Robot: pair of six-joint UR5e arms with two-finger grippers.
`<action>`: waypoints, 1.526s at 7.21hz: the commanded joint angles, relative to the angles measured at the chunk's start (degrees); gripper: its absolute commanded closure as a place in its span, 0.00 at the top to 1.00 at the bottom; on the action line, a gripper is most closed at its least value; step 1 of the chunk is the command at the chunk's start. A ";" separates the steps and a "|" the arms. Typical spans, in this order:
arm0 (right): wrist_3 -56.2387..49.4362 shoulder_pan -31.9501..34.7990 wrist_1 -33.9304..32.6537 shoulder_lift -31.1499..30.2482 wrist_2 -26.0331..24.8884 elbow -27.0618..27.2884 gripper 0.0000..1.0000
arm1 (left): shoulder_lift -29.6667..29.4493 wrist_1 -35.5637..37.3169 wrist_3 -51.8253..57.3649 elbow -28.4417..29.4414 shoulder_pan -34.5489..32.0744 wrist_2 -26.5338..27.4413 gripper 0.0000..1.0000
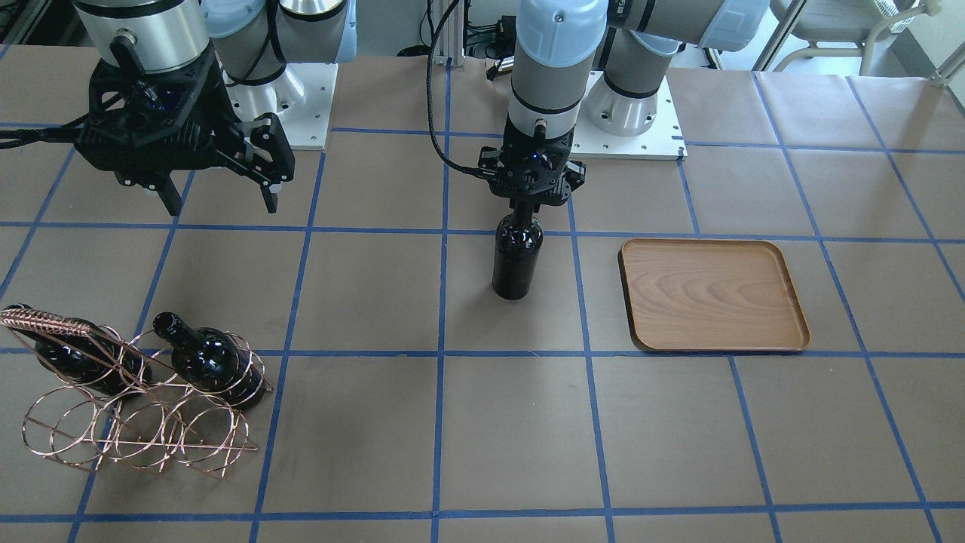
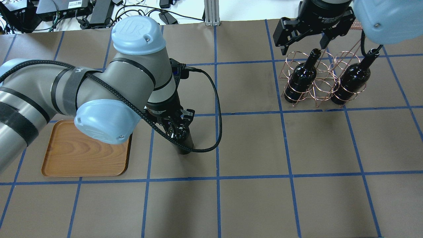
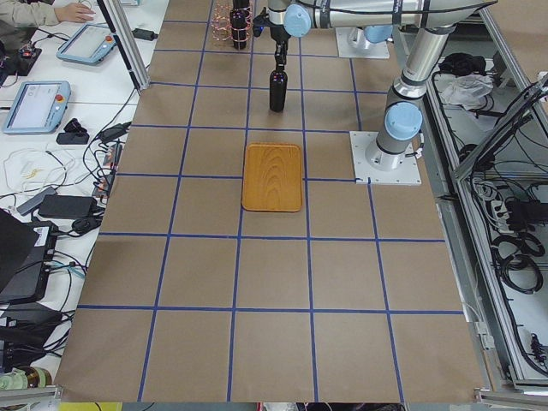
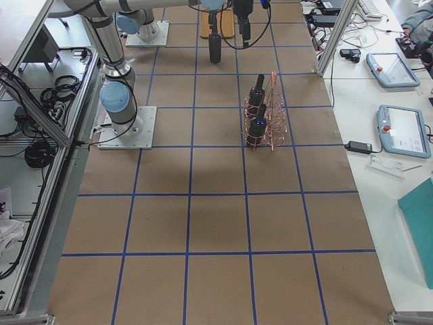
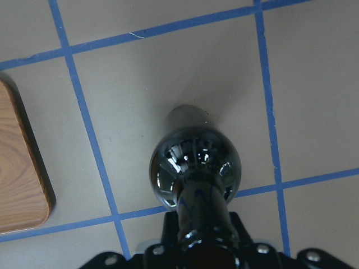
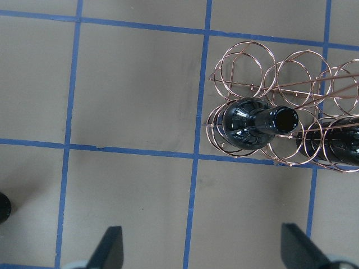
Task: Take wine from basket and place on tray
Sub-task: 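Move the bottle with the left gripper and lay it on the tray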
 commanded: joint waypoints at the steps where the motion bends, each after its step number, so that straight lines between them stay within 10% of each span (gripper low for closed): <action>1: -0.07 -0.01 -0.34 -0.04 -0.33 0.04 1.00 | 1.01 -5.57 4.48 5.41 4.40 4.41 0.00; 7: 0.11 -0.18 2.65 -0.83 1.95 -0.04 1.00 | 2.68 -7.97 31.98 6.41 36.92 3.72 0.00; 11: 0.11 -0.18 2.74 -0.74 2.03 0.13 1.00 | 2.25 -7.62 34.74 1.58 40.54 3.63 0.00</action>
